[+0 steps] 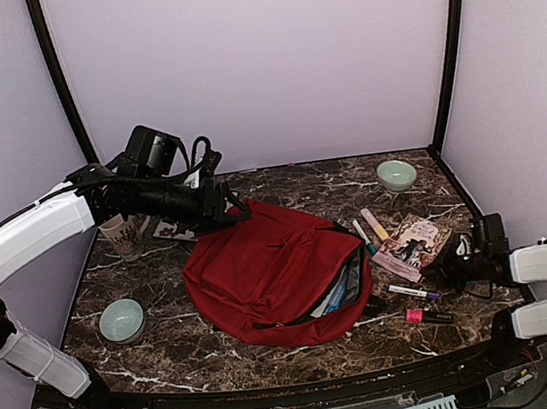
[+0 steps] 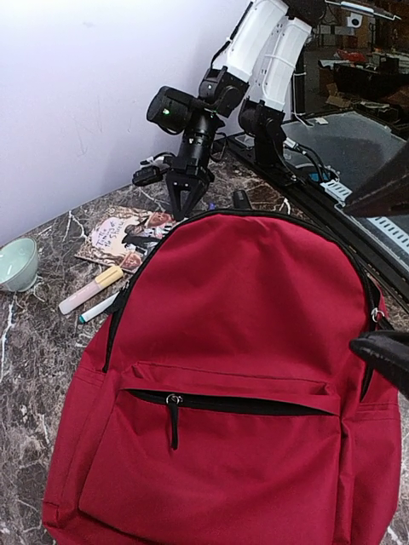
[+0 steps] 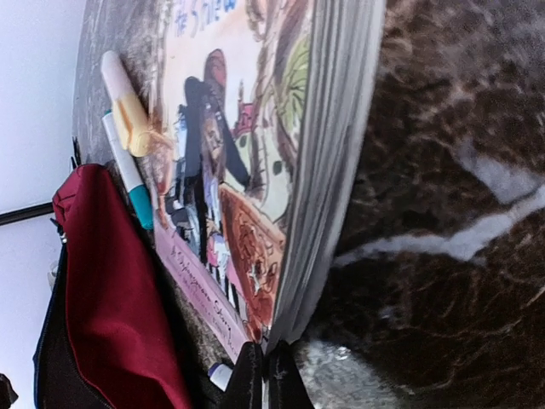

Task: Pack the student bag
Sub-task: Pick up the book from the corner of the board, then pass from the right arm to the left, then pass from the left arm to the right

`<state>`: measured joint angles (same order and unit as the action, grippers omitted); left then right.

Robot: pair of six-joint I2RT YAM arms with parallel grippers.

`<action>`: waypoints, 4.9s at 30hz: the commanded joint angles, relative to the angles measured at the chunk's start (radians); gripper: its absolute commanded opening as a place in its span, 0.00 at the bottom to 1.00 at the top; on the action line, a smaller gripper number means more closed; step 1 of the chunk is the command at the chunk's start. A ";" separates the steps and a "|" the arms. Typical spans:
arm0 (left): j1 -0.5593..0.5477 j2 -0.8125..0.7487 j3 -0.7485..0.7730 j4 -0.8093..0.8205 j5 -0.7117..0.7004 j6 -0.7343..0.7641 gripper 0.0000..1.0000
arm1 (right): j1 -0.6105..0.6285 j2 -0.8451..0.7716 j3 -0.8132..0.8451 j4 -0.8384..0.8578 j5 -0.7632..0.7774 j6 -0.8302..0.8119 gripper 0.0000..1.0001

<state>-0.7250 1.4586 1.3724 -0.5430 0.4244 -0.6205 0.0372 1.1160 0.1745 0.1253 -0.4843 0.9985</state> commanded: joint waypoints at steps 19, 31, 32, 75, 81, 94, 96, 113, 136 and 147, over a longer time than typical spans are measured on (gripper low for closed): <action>-0.026 0.086 0.142 0.064 0.156 0.035 0.49 | 0.028 -0.289 0.494 -0.379 -0.238 -0.096 0.00; -0.028 0.150 0.218 0.208 0.364 -0.056 0.97 | 0.273 -0.253 0.696 -0.286 -0.329 -0.058 0.00; -0.028 0.148 0.207 0.235 0.382 -0.072 0.98 | 0.293 -0.245 0.708 -0.276 -0.325 -0.055 0.00; 0.047 -0.005 -0.019 0.584 0.420 -0.335 0.36 | 0.714 0.010 0.863 0.091 -0.366 0.073 0.00; 0.046 -0.034 -0.050 0.602 0.417 -0.349 0.00 | 0.723 0.017 0.865 0.040 -0.325 0.040 0.00; 0.084 -0.096 -0.054 0.503 0.212 -0.323 0.00 | 0.724 0.056 0.922 -0.316 0.130 -0.019 0.70; 0.092 -0.106 -0.053 0.495 0.189 -0.308 0.00 | 0.723 0.050 0.913 -0.310 0.176 0.018 0.72; 0.189 -0.109 0.050 0.364 0.063 -0.194 0.00 | 0.784 0.042 1.024 -0.370 0.571 0.083 0.87; 0.164 -0.081 -0.225 0.726 -0.211 -0.532 0.00 | 0.784 -0.129 0.561 -0.129 0.650 0.116 0.87; 0.144 0.072 -0.212 0.920 -0.241 -0.705 0.00 | 0.784 -0.183 0.554 -0.130 0.699 0.114 0.88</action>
<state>-0.5694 1.5146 1.1419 0.2192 0.2180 -1.2388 0.8158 0.9657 0.7231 -0.0719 0.1684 1.1225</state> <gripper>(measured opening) 0.056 0.875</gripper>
